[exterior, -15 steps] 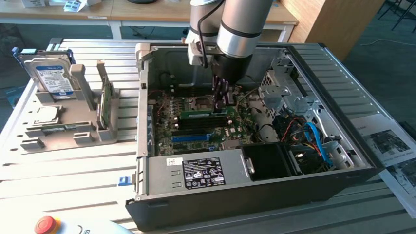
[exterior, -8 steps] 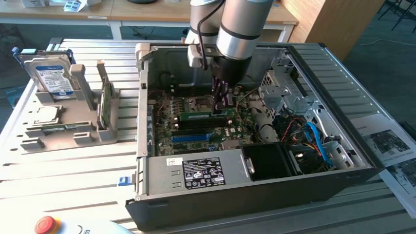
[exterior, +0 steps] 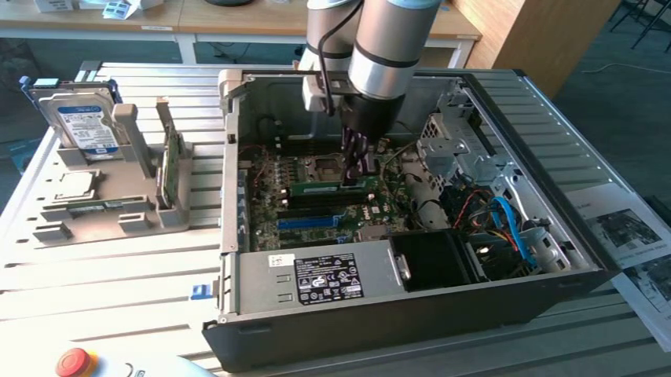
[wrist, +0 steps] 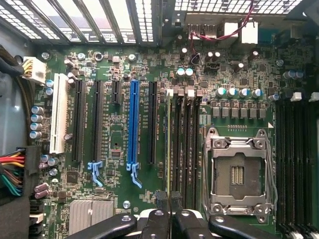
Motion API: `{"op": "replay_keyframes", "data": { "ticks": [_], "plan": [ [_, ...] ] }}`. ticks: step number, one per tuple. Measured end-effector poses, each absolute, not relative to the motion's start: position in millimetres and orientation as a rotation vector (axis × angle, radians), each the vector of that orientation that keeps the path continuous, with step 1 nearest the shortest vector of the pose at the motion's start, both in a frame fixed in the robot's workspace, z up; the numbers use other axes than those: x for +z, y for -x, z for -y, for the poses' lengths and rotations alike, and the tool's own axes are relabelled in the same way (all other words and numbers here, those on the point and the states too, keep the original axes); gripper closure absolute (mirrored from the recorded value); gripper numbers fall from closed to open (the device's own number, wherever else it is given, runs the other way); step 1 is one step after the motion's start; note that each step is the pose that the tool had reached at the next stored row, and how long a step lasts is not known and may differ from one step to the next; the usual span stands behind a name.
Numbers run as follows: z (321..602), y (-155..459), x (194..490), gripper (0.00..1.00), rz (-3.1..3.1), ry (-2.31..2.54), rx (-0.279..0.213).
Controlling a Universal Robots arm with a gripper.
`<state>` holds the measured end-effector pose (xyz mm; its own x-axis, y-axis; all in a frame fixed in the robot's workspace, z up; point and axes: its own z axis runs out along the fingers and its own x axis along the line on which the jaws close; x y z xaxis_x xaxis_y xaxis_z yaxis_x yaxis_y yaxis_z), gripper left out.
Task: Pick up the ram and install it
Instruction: 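Insert the ram into the slot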
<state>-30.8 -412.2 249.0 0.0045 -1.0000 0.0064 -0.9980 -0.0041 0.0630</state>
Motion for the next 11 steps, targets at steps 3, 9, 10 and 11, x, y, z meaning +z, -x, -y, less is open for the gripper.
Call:
{"op": "replay_keyframes", "data": {
  "ticks": [3, 9, 10, 11],
  "plan": [
    [412.2, 30.8, 247.2, 0.88, 2.182, -2.191, -0.062],
    [412.2, 30.7, 244.2, 0.88, 2.183, -2.189, -0.062],
    [412.2, 30.7, 243.8, 0.88, 2.184, -2.189, -0.062],
    [412.2, 30.8, 243.3, 0.88, 2.184, -2.188, -0.062]
  ]
}}
